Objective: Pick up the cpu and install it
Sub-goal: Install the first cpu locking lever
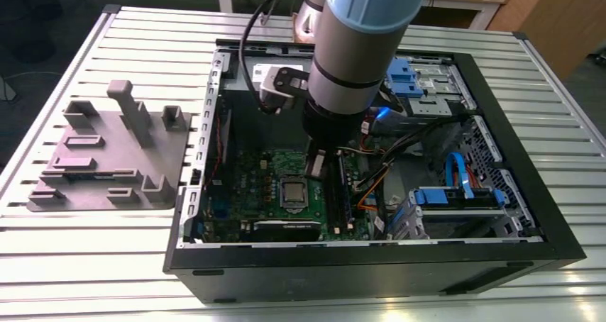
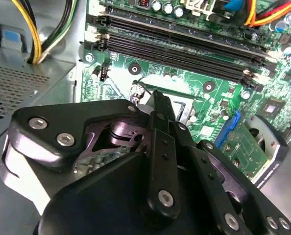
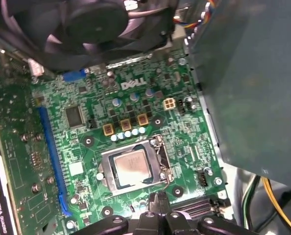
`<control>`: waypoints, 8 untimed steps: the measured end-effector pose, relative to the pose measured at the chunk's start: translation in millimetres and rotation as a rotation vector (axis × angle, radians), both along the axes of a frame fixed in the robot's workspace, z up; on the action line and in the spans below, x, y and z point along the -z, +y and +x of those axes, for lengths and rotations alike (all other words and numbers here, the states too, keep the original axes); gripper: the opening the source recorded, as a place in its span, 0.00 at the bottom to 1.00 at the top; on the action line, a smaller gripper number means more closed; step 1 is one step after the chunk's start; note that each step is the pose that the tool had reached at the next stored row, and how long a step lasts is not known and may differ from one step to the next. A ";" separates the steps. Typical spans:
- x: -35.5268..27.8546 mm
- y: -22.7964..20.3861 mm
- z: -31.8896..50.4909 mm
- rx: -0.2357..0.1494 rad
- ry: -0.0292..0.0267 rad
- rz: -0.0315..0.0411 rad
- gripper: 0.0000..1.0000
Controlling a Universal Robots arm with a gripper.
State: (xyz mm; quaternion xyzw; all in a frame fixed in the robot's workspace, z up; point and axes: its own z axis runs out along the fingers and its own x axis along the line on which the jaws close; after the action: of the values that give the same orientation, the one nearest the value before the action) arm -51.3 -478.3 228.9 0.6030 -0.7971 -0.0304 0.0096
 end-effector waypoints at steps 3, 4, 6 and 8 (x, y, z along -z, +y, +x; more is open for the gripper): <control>1.0 -1.4 0.0 -0.018 0.0001 -0.0004 0.10; 1.3 -2.7 0.0 -0.020 0.0001 -0.0003 0.10; 1.5 -5.2 0.0 -0.023 0.0002 -0.0022 0.10; 1.6 -7.4 0.0 -0.026 0.0002 -0.0049 0.10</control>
State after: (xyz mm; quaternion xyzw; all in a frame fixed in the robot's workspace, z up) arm -51.3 -485.7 227.3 0.6134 -0.7892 -0.0284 0.0115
